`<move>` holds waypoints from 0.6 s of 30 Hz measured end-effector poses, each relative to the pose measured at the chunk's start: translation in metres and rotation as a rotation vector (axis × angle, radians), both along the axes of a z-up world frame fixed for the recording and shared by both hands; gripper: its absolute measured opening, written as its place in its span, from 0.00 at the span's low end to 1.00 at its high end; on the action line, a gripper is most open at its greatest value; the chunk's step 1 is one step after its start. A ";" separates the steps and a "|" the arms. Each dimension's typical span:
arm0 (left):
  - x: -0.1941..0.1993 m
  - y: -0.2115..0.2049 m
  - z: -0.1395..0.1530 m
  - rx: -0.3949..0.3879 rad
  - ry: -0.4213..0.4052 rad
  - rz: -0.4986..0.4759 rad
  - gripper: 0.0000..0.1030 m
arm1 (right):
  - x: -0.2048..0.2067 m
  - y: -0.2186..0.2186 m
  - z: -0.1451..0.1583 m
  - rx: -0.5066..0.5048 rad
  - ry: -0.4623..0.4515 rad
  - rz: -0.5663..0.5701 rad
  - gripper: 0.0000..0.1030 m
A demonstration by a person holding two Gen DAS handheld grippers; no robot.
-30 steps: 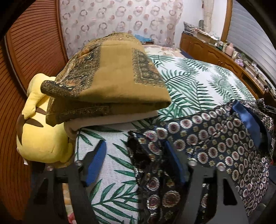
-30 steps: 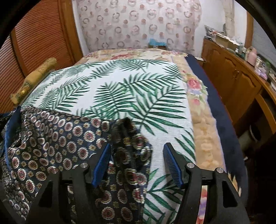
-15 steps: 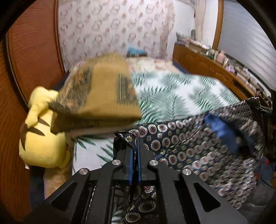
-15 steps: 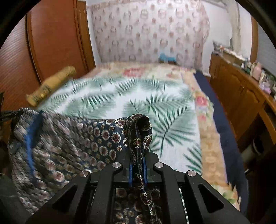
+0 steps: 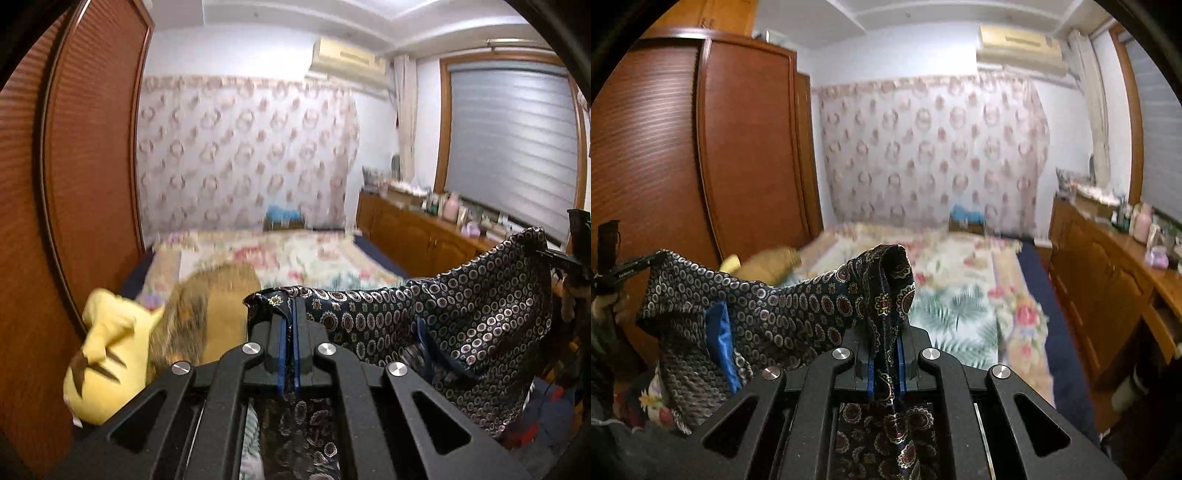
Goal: Fold small clothes
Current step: 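Lift the folded shirt up off the bed with both grippers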
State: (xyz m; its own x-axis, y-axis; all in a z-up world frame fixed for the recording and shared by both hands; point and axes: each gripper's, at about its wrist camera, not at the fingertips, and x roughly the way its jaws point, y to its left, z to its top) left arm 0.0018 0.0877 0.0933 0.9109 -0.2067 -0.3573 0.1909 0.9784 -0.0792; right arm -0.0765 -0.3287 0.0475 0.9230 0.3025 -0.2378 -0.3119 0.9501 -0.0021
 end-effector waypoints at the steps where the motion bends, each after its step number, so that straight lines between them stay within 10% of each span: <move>1: 0.003 0.000 0.009 0.000 -0.020 -0.001 0.03 | -0.003 -0.001 0.007 0.002 -0.016 -0.002 0.08; 11: 0.060 0.008 0.066 0.028 -0.111 0.047 0.03 | 0.006 -0.002 0.058 -0.027 -0.101 -0.045 0.08; 18: 0.136 0.009 0.030 0.065 0.015 0.092 0.03 | 0.076 0.029 0.023 -0.065 0.018 -0.123 0.08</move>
State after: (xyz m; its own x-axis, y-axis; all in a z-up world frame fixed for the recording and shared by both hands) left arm 0.1381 0.0970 0.1233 0.9194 -0.0987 -0.3806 0.0997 0.9949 -0.0172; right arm -0.0001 -0.3000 0.0704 0.9475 0.1702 -0.2705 -0.1932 0.9793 -0.0605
